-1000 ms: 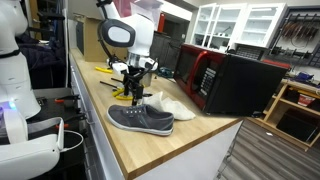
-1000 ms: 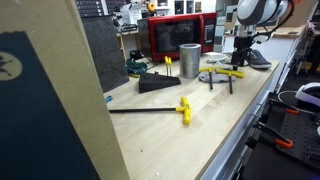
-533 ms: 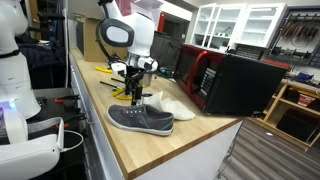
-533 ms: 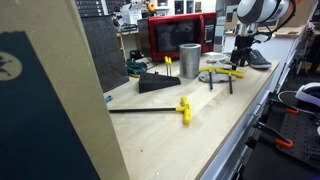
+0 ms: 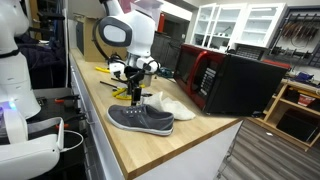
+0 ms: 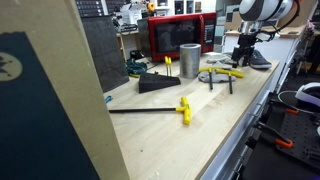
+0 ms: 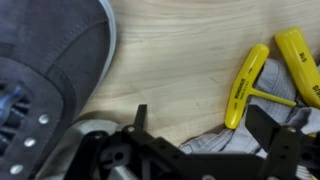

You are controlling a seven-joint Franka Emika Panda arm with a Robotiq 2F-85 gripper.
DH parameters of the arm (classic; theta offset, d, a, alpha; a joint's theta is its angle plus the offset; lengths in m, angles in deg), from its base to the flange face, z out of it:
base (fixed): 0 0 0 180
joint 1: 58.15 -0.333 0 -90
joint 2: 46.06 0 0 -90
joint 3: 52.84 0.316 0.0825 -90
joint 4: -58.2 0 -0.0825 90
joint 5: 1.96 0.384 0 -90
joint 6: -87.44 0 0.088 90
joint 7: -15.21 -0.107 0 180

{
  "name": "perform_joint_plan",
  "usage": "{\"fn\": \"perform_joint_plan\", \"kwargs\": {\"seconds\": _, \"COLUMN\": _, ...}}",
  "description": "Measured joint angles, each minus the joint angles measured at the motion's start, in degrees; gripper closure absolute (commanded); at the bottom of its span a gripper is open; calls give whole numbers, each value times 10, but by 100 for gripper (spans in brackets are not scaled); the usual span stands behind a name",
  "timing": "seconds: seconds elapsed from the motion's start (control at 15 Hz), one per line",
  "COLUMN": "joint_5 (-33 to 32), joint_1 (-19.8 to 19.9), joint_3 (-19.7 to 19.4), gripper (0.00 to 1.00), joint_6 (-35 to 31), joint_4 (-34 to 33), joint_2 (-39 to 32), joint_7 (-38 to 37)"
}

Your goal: Move one black and yellow object in the metal tin, then to the black holder

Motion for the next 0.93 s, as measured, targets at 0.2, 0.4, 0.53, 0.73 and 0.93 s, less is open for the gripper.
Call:
{"fn": "perform_joint_plan", "kwargs": {"seconds": 0.2, "joint_5": 7, "joint_1": 4, "joint_3": 0, "gripper": 0, "joint_6": -8, "joint_4": 3, "joint_2": -7, "joint_7": -2}}
{"fn": "perform_joint_plan", "kwargs": {"seconds": 0.4, "joint_5": 30, "joint_1": 3, "joint_3": 3, "gripper": 0, "joint_6": -12, "joint_4": 4, "joint_2": -13, "joint_7": -2}}
{"fn": "perform_joint_plan", "kwargs": {"seconds": 0.53, "joint_5": 50, "joint_1": 2, "joint_3": 9, "gripper": 0, "joint_6": -13, "joint_4": 3, "joint_2": -13, "joint_7": -2}}
{"fn": "perform_joint_plan", "kwargs": {"seconds": 0.73, "joint_5": 63, "joint_1": 0, "joint_3": 15, "gripper": 0, "joint_6": -15, "joint_4": 3, "joint_2": -13, "joint_7": -3}}
{"fn": "perform_joint_plan", "kwargs": {"seconds": 0.93, "joint_5": 63, "joint_1": 0, "joint_3": 17, "gripper": 34, "joint_6": -15, "joint_4": 4, "joint_2": -13, "joint_7": -15}}
